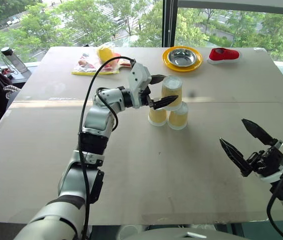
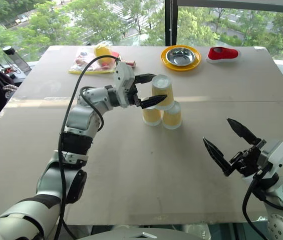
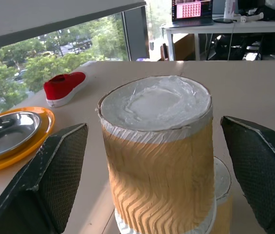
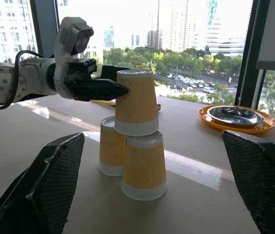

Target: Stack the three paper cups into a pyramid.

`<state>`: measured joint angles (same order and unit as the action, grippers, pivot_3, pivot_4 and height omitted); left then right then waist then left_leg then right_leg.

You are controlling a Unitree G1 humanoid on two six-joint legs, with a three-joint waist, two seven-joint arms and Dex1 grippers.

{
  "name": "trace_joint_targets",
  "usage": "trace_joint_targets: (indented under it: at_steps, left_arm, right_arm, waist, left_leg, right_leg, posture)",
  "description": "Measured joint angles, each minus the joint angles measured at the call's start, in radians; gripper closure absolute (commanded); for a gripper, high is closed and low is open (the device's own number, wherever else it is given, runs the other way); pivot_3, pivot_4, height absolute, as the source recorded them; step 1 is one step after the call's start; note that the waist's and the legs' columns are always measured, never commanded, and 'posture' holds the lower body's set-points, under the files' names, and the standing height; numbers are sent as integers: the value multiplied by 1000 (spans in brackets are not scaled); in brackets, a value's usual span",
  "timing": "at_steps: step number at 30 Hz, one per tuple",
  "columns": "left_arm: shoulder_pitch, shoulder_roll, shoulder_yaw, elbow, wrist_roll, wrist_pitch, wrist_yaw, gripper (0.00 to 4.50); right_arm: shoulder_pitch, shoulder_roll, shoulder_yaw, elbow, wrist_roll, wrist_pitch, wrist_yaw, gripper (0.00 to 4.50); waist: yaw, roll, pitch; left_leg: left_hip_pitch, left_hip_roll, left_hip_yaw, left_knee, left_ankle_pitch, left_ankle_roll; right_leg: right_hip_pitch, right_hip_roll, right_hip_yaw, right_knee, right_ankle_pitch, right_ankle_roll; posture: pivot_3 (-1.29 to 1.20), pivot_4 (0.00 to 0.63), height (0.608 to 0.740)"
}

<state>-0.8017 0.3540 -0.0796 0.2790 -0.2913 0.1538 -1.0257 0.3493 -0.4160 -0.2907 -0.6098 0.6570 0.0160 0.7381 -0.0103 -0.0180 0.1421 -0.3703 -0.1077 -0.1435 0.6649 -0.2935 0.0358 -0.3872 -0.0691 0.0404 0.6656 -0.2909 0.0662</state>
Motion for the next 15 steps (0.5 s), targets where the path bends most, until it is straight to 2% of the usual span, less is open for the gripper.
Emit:
trace_joint_targets:
  at_steps: [8,12,15]
  left_arm:
    - [128,99,49,-216,-50,68,6,31]
    - [287,133,89,-360,-63,113,63,31]
    - [477,144,103,-471,-66,129,99,31]
  right_arm:
    - [18,-2,-1,38,8,-3,34,0]
    - [53,-43,-1,82,-15,-3,73,0]
    - [63,-58,1,162,-60,-9,99,0]
  waist:
    - [-1,1,0]
    - [1,1,-1]
    - [0,2,-1]
  left_leg:
    - [0,0,0,0,0,0]
    - [0,0,-1,0,0,0]
    - [3,0,0,-1,0,0]
  right_leg:
    - [0,0,1,0,0,0]
    - [1,0,1,0,0,0]
    - [3,0,3,-1,0,0]
  posture:
    - [0,150,740]
    - [0,150,740]
    - [0,150,740]
